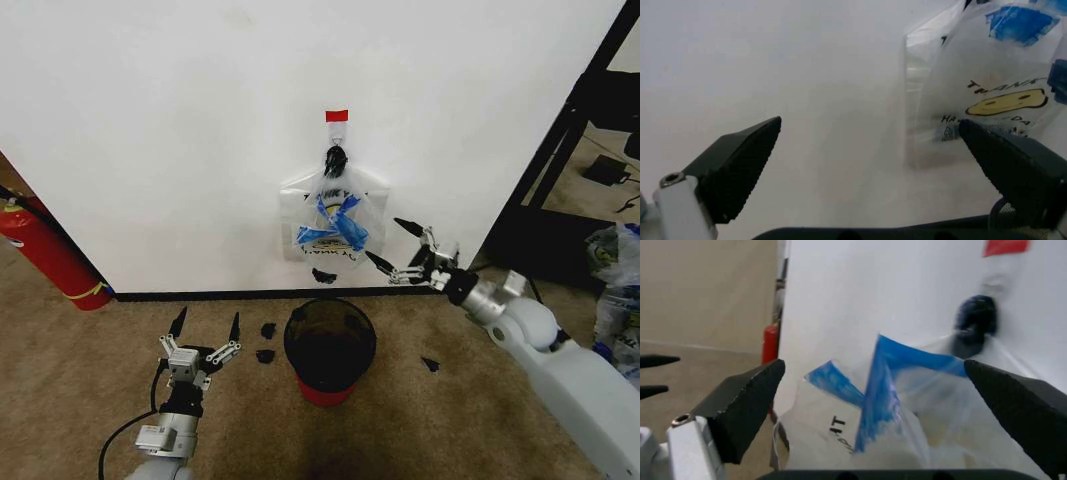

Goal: Pick up the garbage bag from the wall and place it over the trash bin.

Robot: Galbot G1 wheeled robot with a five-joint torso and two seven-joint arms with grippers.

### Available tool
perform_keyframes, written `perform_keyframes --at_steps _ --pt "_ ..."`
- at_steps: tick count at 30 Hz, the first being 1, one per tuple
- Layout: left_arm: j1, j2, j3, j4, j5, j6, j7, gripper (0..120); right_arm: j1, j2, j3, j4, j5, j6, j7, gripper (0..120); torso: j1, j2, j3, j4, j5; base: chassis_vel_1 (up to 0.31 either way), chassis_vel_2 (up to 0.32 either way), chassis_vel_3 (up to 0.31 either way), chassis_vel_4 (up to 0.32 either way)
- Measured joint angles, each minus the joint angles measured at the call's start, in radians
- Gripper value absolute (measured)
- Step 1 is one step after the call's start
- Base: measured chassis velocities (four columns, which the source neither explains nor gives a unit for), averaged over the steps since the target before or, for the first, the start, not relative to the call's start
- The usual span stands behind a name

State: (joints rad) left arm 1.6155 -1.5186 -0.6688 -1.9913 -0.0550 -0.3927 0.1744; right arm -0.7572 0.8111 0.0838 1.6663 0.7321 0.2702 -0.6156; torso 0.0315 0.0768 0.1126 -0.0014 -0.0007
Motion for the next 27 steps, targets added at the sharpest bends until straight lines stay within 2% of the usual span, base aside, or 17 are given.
perform_keyframes --at_steps 3,4,9,11,13,20,27 --pt "-0.002 0.002 -0.001 0.003 -0.002 0.000 -0.002 100 0.072 -0.009 -0.063 -0.016 0.001 -0.022 -0.018 90 0.000 0.000 0.000 0.0001 -0.0004 0.000 0.000 0.000 0.000" --pt "-0.002 0.002 -0.001 0.003 -0.002 0.000 -0.002 100 0.072 -0.009 -0.063 -0.016 0.001 -0.022 -0.018 90 0.000 0.000 0.000 0.0001 -0.0004 0.000 0.000 0.000 0.000" --pt "-0.007 0.013 -0.007 0.009 -0.011 -0.001 -0.007 100 0.136 -0.016 -0.102 -0.046 -0.013 -0.075 -0.022 71 0.000 0.000 0.000 -0.0001 -0.0003 0.000 0.000 0.000 0.000" --pt "-0.008 0.017 -0.008 0.013 -0.015 -0.003 -0.008 100 0.143 -0.014 -0.106 -0.065 -0.013 -0.083 -0.023 61 0.000 0.000 0.000 -0.0001 -0.0001 0.000 0.000 0.000 0.000" --pt "-0.009 0.019 -0.008 0.015 -0.016 -0.003 -0.008 100 0.145 -0.011 -0.108 -0.073 -0.013 -0.085 -0.023 57 0.000 0.000 0.000 -0.0003 -0.0001 0.000 0.000 0.000 0.000" --pt "-0.015 0.024 -0.008 0.021 -0.018 -0.004 -0.009 100 0.172 0.003 -0.138 -0.094 0.001 -0.094 -0.021 30 0.000 0.000 0.000 -0.0002 -0.0001 0.000 0.000 0.000 0.000" --pt "-0.016 0.028 -0.012 0.021 -0.020 -0.004 -0.011 100 0.207 0.026 -0.165 -0.105 0.004 -0.128 -0.017 15 0.000 0.000 0.000 -0.0001 -0.0003 0.000 0.000 0.000 0.000"
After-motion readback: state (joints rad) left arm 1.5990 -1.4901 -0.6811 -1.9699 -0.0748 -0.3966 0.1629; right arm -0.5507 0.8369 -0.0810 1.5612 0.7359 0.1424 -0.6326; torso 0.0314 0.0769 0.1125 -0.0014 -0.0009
